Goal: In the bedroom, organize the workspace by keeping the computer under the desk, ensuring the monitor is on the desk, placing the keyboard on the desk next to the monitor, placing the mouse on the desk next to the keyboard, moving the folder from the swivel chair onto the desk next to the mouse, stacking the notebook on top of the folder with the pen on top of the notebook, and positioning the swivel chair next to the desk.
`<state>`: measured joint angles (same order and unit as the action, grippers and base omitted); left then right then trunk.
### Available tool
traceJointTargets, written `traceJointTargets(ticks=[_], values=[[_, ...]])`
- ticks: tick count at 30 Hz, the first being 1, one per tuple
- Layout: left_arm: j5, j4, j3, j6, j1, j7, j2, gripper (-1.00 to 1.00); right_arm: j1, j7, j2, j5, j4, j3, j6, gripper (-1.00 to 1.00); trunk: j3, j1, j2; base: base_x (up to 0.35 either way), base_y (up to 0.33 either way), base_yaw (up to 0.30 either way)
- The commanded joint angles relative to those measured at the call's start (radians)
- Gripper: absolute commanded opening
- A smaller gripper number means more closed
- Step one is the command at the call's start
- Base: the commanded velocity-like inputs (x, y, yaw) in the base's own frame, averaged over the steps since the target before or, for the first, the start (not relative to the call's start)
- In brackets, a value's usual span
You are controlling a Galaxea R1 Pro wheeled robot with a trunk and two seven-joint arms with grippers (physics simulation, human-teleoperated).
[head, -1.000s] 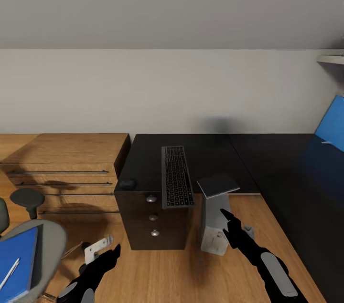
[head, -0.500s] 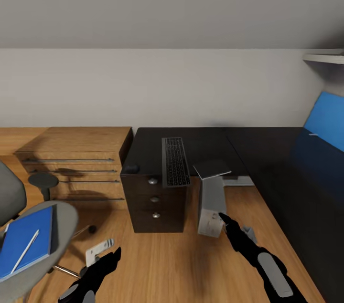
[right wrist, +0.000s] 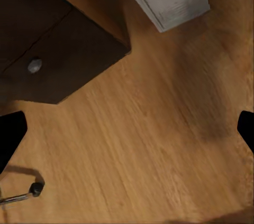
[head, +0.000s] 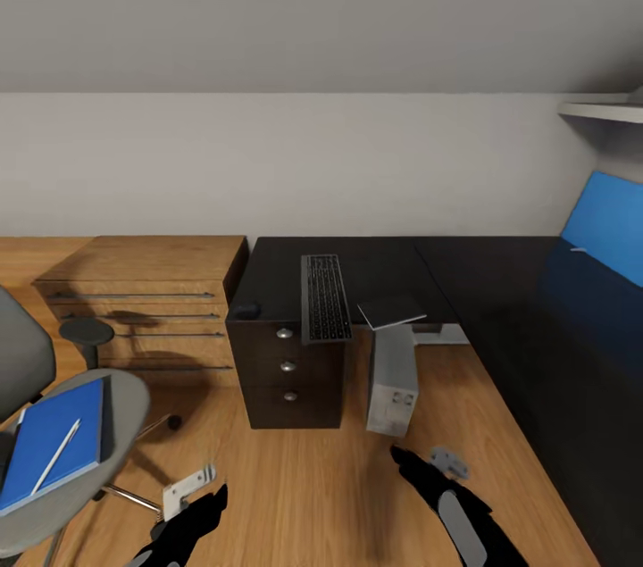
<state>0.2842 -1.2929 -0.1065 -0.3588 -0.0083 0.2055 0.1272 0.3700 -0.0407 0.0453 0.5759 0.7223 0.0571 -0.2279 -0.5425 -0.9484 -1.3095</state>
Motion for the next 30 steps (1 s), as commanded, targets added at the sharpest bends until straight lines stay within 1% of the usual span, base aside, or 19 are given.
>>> traceJointTargets(ticks=[1, 2, 4, 7, 8, 12, 13, 16, 17, 20, 24, 25, 26, 27, 30], values=[[0.01, 0.015, -0.001, 0.003, -0.001, 0.005, 0.0, 1.0, 0.001, -0.006, 0.006, -0.024, -0.014, -0.001, 0.016, 1.0, 0.002, 0.004, 0.007, -0.008, -0.002, 0.0], [0.006, 0.052, -0.001, 0.014, 0.0, 0.005, -0.002, 1.0, 0.002, -0.009, 0.014, -0.083, -0.05, -0.007, 0.058, 1.0, 0.005, 0.008, 0.014, -0.005, -0.002, 0.0], [-0.003, 0.09, 0.0, 0.022, -0.001, 0.004, -0.002, 1.0, 0.003, -0.011, 0.02, -0.131, -0.099, -0.011, 0.102, 1.0, 0.012, 0.015, 0.028, -0.004, -0.001, 0.0], [-0.029, 0.146, 0.0, 0.03, -0.001, 0.003, -0.003, 1.0, 0.004, -0.013, 0.024, -0.182, -0.194, -0.015, 0.184, 1.0, 0.021, 0.027, 0.049, -0.002, -0.001, 0.0], [-0.051, 0.181, 0.0, 0.033, 0.0, 0.003, -0.003, 1.0, 0.004, -0.013, 0.025, -0.205, -0.26, -0.016, 0.253, 1.0, 0.024, 0.031, 0.056, -0.001, 0.0, 0.0], [-0.093, 0.256, 0.002, 0.051, 0.0, 0.003, -0.003, 1.0, 0.004, -0.012, 0.026, -0.232, -0.371, -0.018, 0.42, 1.0, 0.037, 0.046, 0.084, 0.0, 0.0, 0.0], [-0.109, 0.291, 0.003, 0.07, 0.0, 0.003, -0.003, 1.0, 0.004, -0.011, 0.026, -0.239, -0.417, -0.018, 0.501, 1.0, 0.04, 0.05, 0.091, 0.0, 0.0, 0.0], [-0.124, 0.336, 0.004, 0.115, 0.0, 0.002, -0.002, 1.0, 0.004, -0.01, 0.027, -0.245, -0.484, -0.021, 0.589, 1.0, 0.049, 0.061, 0.112, 0.0, 0.0, 0.0], [-0.13, 0.369, 0.006, 0.152, 0.0, 0.001, -0.002, 1.0, 0.004, -0.009, 0.027, -0.25, -0.533, -0.028, 0.625, 1.0, 0.052, 0.065, 0.119, 0.0, 0.0, 0.0], [-0.145, 0.441, 0.021, 0.214, -0.001, 0.001, -0.002, 1.0, 0.004, -0.009, 0.03, -0.27, -0.609, -0.052, 0.66, 1.0, 0.062, 0.077, 0.14, 0.0, 0.0, 0.0], [-0.185, 0.589, 0.063, 0.305, 0.0, 0.001, -0.003, 1.0, 0.003, -0.009, 0.045, -0.322, -0.687, -0.088, 0.709, 1.0, 0.074, 0.092, 0.168, 0.0, 0.0, 0.0], [-0.209, 0.652, 0.078, 0.349, 0.0, 0.001, -0.003, 1.0, 0.002, -0.009, 0.051, -0.349, -0.707, -0.098, 0.744, 1.0, 0.077, 0.096, 0.175, 0.0, 0.0, 0.0], [-0.219, 0.676, 0.084, 0.368, 0.0, 0.002, -0.003, 1.0, 0.001, -0.009, 0.053, -0.361, -0.715, -0.101, 0.764, 1.0, 0.081, 0.1, 0.182, 0.0, 0.0, 0.0], [-0.247, 0.74, 0.098, 0.423, 0.001, 0.003, -0.002, 1.0, 0.0, -0.008, 0.059, -0.397, -0.734, -0.112, 0.84, 1.0, 0.084, 0.104, 0.189, 0.0, 0.0, 0.0], [-0.254, 0.755, 0.101, 0.437, 0.001, 0.003, -0.002, 1.0, -0.001, -0.008, 0.061, -0.406, -0.739, -0.114, 0.86, 1.0, 0.093, 0.115, 0.21, 0.0, 0.0, 0.0]])
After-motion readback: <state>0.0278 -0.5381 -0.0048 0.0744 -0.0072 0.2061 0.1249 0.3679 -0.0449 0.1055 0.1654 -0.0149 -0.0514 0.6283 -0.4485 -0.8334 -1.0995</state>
